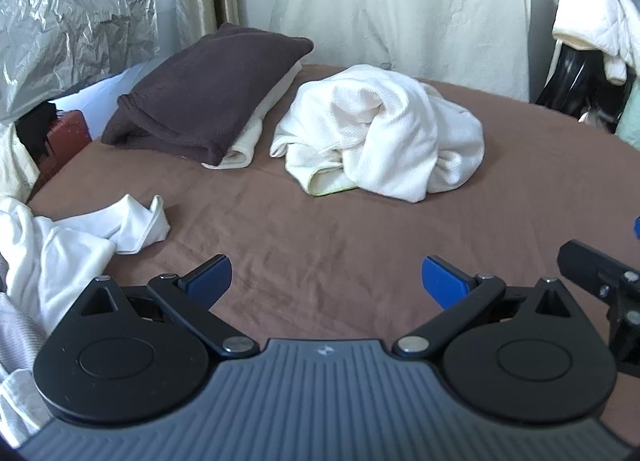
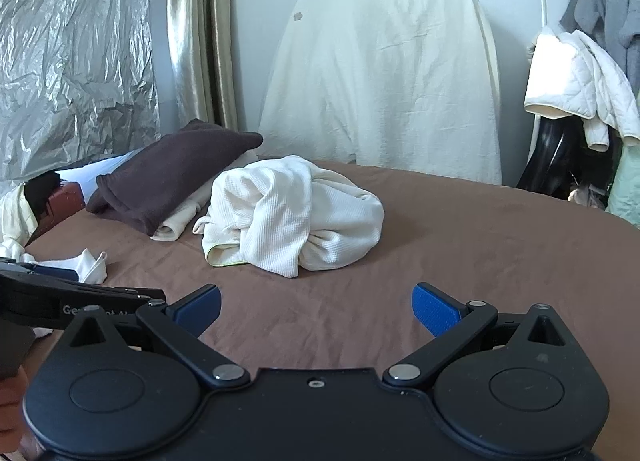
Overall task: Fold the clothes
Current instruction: 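Move both grippers toward the crumpled white waffle-knit cloth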
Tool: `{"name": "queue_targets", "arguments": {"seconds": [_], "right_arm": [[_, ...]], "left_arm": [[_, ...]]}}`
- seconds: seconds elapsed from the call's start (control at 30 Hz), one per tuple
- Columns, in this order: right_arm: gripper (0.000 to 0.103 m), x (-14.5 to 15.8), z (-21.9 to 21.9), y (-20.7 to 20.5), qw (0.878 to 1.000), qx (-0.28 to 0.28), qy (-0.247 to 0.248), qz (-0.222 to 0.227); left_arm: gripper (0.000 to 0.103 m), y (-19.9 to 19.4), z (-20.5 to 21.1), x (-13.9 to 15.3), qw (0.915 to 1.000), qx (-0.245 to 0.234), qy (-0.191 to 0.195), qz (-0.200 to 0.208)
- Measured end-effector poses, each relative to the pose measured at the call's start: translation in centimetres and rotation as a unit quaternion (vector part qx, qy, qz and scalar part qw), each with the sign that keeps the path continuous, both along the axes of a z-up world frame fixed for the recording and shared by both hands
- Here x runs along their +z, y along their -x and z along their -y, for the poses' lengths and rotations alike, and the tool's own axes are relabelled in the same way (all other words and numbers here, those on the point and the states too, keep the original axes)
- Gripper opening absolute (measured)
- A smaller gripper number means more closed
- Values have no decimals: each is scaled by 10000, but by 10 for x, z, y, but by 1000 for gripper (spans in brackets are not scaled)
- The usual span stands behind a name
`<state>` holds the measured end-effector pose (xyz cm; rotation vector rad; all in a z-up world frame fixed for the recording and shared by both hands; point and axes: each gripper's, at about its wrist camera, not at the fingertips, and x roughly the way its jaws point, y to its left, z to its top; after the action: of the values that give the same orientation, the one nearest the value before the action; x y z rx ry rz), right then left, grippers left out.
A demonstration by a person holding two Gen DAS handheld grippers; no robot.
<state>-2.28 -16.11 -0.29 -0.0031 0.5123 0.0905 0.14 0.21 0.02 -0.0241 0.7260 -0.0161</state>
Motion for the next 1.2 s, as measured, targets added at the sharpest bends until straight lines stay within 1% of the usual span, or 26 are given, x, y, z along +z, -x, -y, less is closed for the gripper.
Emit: {"name": "queue_targets", "arguments": {"seconds": [0.13,0.2,0.33,0.53,0.83,1.07,1.2], "right_arm": [[103,0,6,3,9998,7,-170,129],[103,2,10,4,9996,-1,-278,108],[103,0,1,2,9999,25,-140,60],[103,0,1,5,9997,135,-146,117],[103,-1,3,6,9994,127,-259,165],[103,1,9,8,9983,183,-509,219],[103,2,7,8,9984,192,-475,241]], "left_arm": [[103,-1,-2,0,9997,-45,214,-72],[103,-1,-2,2,9998,-23,201,-49],[103,-1,-5,3,9997,7,221,36],[103,-2,-7,5,9997,15,224,65],[103,-1,-6,4,9998,4,184,98],[103,-2,-5,2,9999,32,132,70],[103,-2,-5,2,9999,64,110,51]]}}
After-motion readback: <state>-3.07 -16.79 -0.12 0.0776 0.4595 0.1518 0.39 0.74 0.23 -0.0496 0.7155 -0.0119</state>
